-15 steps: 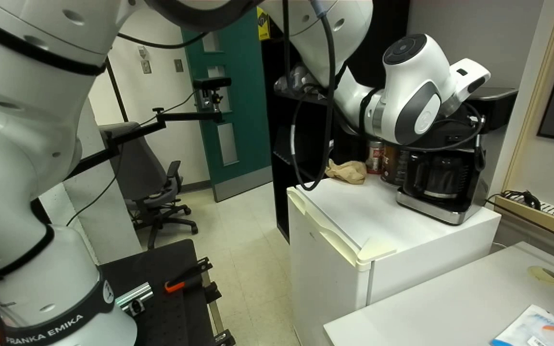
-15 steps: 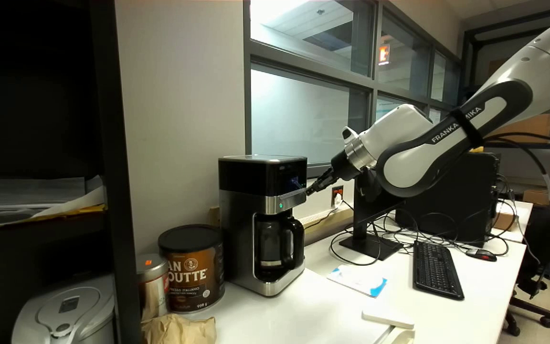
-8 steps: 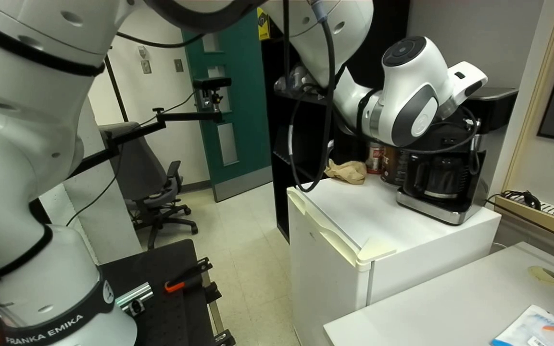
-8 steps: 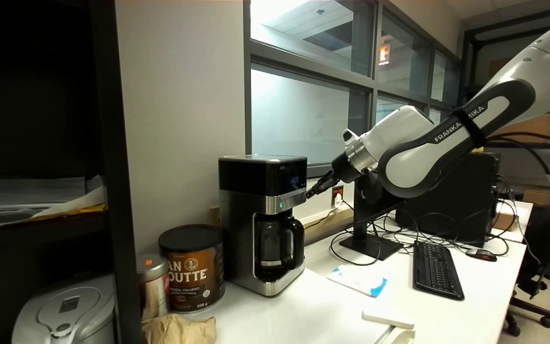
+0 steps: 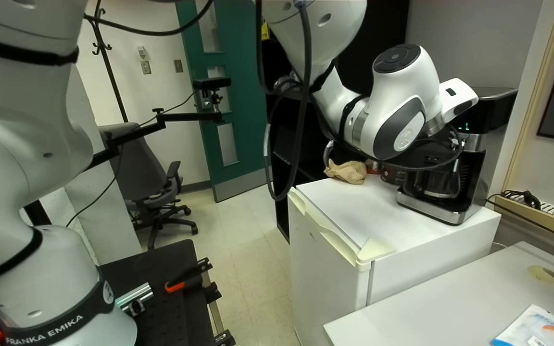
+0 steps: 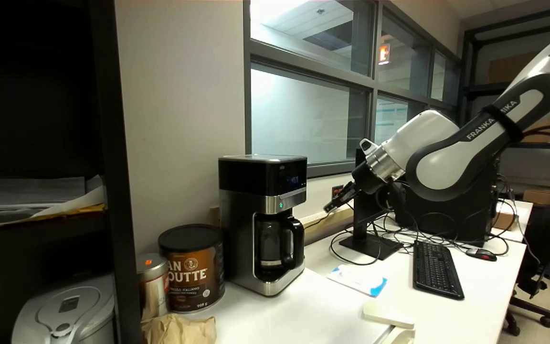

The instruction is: Press a button on the right side of the coffee machine

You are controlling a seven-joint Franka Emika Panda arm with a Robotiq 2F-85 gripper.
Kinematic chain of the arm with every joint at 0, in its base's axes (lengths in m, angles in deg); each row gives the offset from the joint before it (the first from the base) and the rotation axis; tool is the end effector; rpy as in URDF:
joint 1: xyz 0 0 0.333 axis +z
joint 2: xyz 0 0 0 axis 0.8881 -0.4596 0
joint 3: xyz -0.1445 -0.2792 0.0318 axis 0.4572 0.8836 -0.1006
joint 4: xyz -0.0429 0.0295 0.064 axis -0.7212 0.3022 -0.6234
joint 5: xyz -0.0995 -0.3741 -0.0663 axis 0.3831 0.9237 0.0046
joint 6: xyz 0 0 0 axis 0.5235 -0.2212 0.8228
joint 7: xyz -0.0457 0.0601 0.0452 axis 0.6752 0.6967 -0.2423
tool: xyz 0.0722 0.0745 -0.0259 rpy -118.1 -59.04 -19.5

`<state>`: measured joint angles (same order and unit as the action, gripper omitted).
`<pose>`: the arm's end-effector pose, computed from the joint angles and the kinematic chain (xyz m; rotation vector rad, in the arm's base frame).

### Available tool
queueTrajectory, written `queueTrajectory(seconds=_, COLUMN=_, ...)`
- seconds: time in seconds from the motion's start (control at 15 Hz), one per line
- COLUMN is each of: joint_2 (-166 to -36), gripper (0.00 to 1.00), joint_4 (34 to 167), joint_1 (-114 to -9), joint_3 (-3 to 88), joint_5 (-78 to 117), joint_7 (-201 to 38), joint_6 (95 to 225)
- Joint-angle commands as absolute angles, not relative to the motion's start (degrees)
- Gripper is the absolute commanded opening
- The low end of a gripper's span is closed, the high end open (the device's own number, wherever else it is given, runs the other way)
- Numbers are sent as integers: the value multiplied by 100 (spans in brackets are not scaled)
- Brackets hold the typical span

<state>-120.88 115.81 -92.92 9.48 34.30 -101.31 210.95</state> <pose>0.6815 -0.0306 0.2987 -2.8018 -0.5075 -1.2412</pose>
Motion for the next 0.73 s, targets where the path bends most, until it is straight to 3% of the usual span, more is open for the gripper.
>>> queueTrajectory(seconds=0.0, joint_2=-11559, gripper=0, joint_4=12521, joint_1=-10002, joint_3=403, joint_5=3580, joint_7=-10317, joint_6=20984)
queueTrajectory(seconds=0.67, joint_2=-11211, gripper=0, joint_4=13837, joint_1=-11998, joint_3=-1310, joint_5=3861, joint_7=-11034, joint_6=20671)
